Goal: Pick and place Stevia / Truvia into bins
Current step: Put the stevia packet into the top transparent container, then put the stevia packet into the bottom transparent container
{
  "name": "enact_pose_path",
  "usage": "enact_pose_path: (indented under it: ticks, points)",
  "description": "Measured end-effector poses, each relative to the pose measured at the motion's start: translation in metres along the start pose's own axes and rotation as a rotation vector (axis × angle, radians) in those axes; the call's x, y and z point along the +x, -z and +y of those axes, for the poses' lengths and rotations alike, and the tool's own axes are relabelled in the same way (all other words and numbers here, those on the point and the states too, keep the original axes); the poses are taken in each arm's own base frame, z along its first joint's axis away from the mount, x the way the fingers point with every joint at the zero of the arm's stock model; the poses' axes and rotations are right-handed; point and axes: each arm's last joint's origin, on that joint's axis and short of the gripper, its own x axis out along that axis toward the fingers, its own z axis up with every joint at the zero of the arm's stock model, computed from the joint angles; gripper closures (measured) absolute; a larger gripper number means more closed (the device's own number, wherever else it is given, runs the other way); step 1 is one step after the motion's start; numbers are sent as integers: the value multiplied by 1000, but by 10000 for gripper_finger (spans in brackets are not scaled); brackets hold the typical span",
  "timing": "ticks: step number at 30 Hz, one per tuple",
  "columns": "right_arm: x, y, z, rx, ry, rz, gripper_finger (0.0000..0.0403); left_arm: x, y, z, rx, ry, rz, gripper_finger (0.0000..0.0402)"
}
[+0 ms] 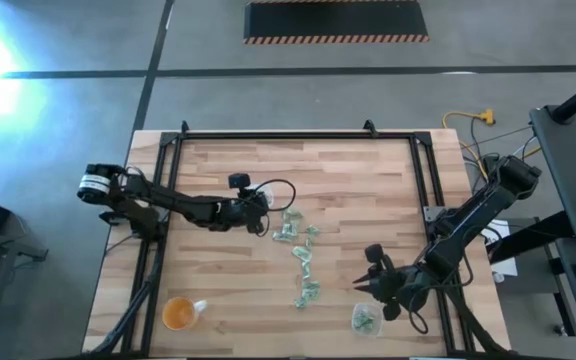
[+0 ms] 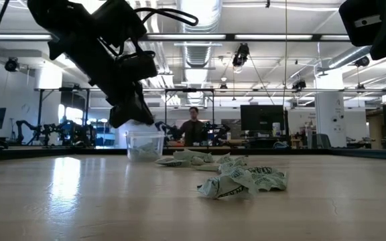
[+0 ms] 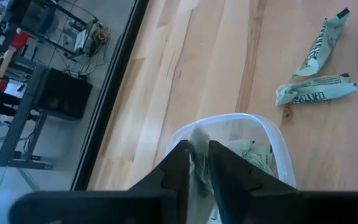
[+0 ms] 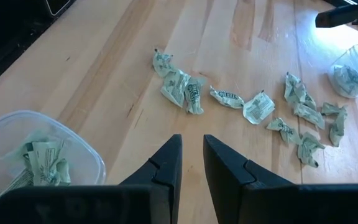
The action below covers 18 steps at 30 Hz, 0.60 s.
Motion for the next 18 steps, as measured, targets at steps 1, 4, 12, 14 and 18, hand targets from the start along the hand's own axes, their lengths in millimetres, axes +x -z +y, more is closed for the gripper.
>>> enact_pose_path:
  ticks: [1,4,12,14,18]
  points:
    - [0,0,0,0,0,0,346,0,0,0,0,0,0,346]
    - [0,0,0,0,0,0,346,0,0,0,0,-10,2,322]
    - [0,-1,-4,-49,131,-26,346,0,-1,1,-1,-27,2,295]
    - [1,-1,-10,-57,261,-42,346,-1,-6,3,-12,-29,-9,295]
    - [10,-2,-29,-46,329,-7,346,-4,-13,6,-33,-32,-31,295]
